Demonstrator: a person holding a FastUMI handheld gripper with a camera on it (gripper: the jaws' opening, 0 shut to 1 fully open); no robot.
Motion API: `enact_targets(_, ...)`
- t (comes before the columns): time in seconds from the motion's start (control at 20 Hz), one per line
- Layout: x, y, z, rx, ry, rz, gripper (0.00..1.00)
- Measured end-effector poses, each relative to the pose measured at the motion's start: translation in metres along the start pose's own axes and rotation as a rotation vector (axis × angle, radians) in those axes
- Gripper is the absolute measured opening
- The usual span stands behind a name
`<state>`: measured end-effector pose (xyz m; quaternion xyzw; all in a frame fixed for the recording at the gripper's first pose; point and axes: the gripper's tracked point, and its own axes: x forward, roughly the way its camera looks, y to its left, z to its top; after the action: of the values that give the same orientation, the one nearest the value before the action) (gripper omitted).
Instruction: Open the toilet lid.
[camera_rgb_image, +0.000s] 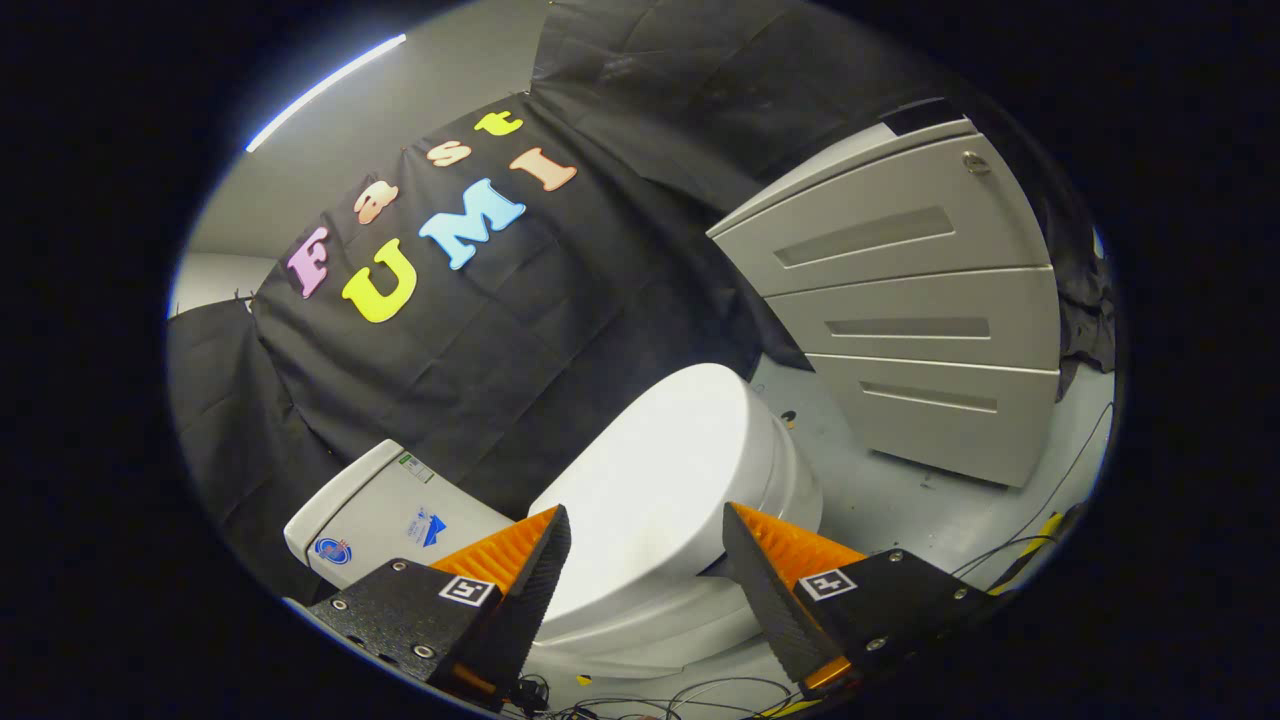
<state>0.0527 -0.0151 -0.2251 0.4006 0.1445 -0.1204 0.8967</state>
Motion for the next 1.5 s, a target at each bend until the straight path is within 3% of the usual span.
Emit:
enact_targets(0.45, 0.019, -0.049, -0.025, 0.247, 0.043, -0.064, 0.94)
enact_targets(0.55, 0.021, -0.053, -0.020, 0.298, 0.013, -0.057, 0.90)
enact_targets(0.6, 0.021, -0.056, -0.023, 0.315, 0.016, -0.060, 0.83)
enact_targets(0.8, 0.017, -0.059, -0.023, 0.347, 0.001, -0.067, 0.71)
enact_targets(1.0, 0.018, -0.077, -0.036, 0.358, 0.044, -0.133, 0.71)
enact_targets(1.25, 0.026, -0.069, -0.050, 0.365, 0.100, -0.116, 0.69)
enact_targets(1.5, 0.033, -0.073, -0.046, 0.393, 0.087, -0.106, 0.40)
